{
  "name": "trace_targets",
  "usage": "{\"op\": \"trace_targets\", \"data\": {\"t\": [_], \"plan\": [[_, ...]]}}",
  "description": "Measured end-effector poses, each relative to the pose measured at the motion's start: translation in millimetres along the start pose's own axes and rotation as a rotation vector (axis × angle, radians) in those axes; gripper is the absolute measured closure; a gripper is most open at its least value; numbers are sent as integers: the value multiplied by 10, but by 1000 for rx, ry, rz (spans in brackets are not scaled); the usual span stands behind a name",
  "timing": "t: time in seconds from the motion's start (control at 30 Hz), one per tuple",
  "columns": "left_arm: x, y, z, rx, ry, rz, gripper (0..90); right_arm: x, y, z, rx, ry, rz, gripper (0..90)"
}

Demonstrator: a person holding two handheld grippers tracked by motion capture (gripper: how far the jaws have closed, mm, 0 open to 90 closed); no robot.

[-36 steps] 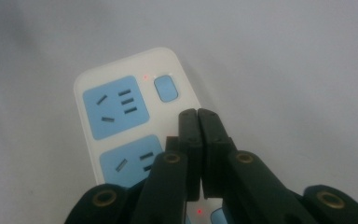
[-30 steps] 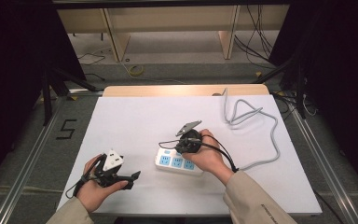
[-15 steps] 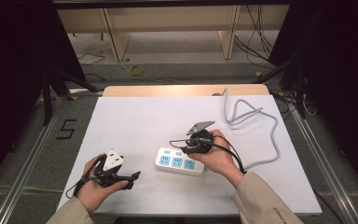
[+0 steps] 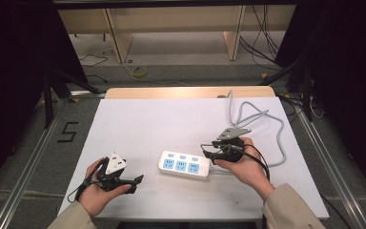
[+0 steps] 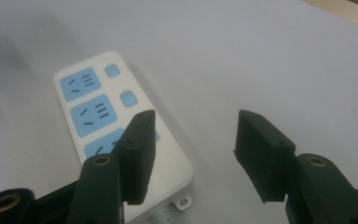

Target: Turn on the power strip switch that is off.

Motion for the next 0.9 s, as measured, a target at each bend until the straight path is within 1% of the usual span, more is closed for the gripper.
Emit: {"op": "trace_targets", "data": {"t": [0.03,0.13,0.3,0.43,0.67,0.8,0.9], "plan": [[-2,0,2,0,0,3,165,-30,15,-22,12,4,-10,461],[-4,0,7,-1,-2,-1,165,-124,86,-77,22,12,-29,442],[-10,3,21,-5,-4,-3,164,-280,203,-123,24,21,-54,419],[-18,7,24,-9,-5,-4,165,-444,323,-171,45,31,-86,397],[-20,9,24,-10,-7,-3,164,-692,524,-232,75,53,-117,377],[-18,9,23,-8,-8,-2,165,-787,612,-258,87,62,-129,358],[-19,10,23,-4,-7,1,164,-826,649,-268,99,69,-138,340]]}}
Point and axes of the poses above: each handheld gripper's, and its own axes: x roughly forward along the jaws, y roughly out of its underside, z roughly to its left, the point moved 6 cm from there along x, roughly forward along the jaws, and after that the axes turned 1 degree about -x, right-handed, at the moved point
